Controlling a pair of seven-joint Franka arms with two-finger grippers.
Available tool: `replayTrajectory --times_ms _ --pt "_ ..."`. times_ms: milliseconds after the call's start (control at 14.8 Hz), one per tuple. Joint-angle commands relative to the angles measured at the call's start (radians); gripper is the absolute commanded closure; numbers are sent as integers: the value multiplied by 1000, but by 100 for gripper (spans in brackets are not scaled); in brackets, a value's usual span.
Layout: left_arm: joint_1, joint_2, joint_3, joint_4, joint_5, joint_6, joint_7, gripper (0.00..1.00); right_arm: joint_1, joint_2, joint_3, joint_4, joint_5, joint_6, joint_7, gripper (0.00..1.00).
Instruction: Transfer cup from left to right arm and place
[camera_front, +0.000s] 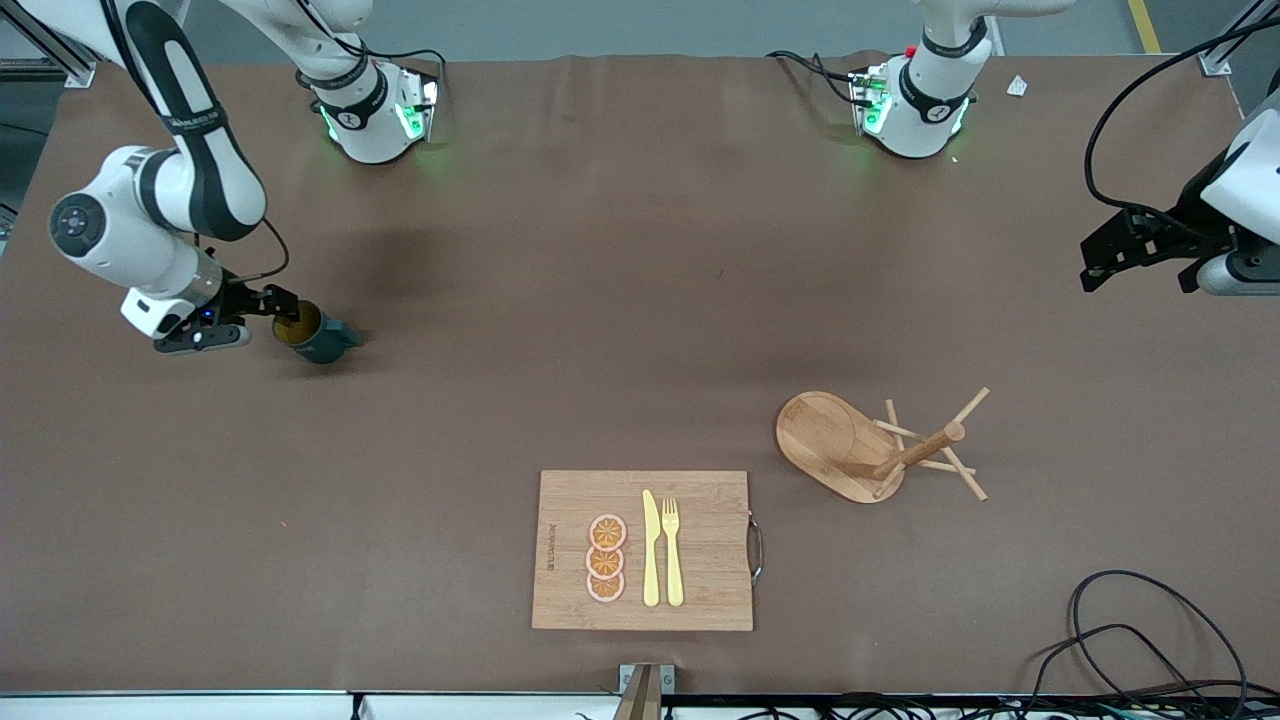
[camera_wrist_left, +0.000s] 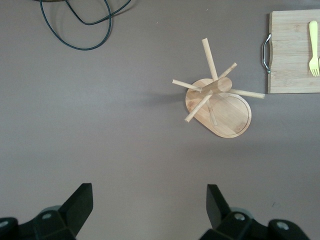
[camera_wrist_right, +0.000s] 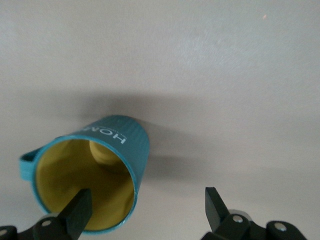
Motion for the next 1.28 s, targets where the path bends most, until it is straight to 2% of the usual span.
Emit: replayTrajectory --times_ms 0,541,743,946,1081,1216 --pt "4 7 1 17 -12 2 4 0 -23 -15 17 153 34 -157 -16 0" --pt "7 15 7 18 -12 2 10 0 -15 -34 20 637 57 -638 -2 0" --pt "18 18 7 26 -16 2 9 0 37 -34 24 832 57 -835 126 0" --pt "24 24 7 32 -40 2 -7 0 72 -35 26 917 57 -900 181 0" --pt "25 24 7 32 -37 2 -2 0 106 -37 26 926 41 -894 276 0" --pt "25 24 7 32 -35 2 3 0 117 -35 24 931 32 -886 281 0"
